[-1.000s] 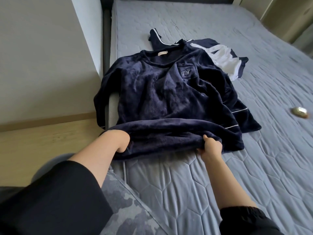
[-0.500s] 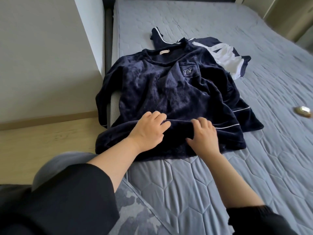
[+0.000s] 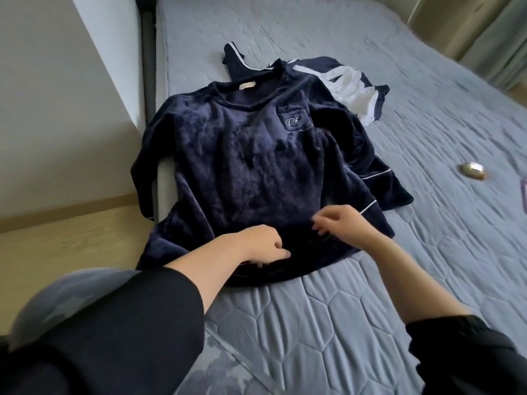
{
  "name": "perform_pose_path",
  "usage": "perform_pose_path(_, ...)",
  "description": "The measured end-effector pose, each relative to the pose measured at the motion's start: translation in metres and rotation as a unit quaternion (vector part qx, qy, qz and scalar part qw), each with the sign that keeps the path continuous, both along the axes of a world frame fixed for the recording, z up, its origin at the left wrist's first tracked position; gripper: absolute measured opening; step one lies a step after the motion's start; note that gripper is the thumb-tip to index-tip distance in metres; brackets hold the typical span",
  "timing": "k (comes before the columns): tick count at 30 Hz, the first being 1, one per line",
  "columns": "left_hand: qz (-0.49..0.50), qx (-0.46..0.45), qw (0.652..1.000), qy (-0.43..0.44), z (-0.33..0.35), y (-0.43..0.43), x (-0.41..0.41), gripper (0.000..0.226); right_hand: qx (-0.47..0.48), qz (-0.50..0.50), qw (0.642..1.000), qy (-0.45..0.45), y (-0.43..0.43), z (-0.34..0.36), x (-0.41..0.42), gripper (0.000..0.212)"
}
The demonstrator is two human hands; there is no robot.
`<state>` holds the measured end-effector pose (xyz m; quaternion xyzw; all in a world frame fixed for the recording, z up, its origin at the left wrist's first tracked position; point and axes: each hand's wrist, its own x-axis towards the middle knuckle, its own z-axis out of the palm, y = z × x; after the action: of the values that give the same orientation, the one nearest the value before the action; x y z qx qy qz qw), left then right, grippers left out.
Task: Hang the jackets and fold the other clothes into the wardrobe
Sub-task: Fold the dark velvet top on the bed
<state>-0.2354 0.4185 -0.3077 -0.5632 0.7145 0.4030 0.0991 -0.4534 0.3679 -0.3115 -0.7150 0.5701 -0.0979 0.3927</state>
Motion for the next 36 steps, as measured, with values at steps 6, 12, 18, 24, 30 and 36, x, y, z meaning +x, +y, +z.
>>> perform_pose_path(6,-0.028,-0.248,0.962,-0.107,-0.014,-0.021,-0.015,0.043,-0.049,-0.402,0.911,0.079,-0.013,-0.040,-0.067,0.040)
perform_pose_path(12,-0.015,-0.221,0.950,-0.220,-0.031,-0.027,-0.008,0.057,0.088,-0.500,0.852,-0.126,-0.012,-0.056,-0.119,0.014)
perform_pose_path(18,0.008,-0.211,0.952,-0.222,-0.046,-0.023,0.014,0.058,0.094,-0.550,0.820,-0.127,-0.042,-0.058,-0.123,0.014)
perform_pose_path(24,-0.004,-0.199,0.961,-0.191,-0.047,-0.031,0.017,0.059,0.090,-0.602,0.750,-0.261,-0.080,-0.056,-0.112,0.026)
perform_pose_path(30,0.017,-0.179,0.976,-0.121,-0.050,-0.040,0.024,0.060,-0.014,-0.531,0.821,-0.209,-0.114,-0.007,-0.069,0.045)
perform_pose_path(36,0.294,-0.124,0.928,0.193,-0.045,-0.040,0.063,0.035,-0.241,-0.264,0.913,-0.198,-0.088,0.068,0.059,0.015)
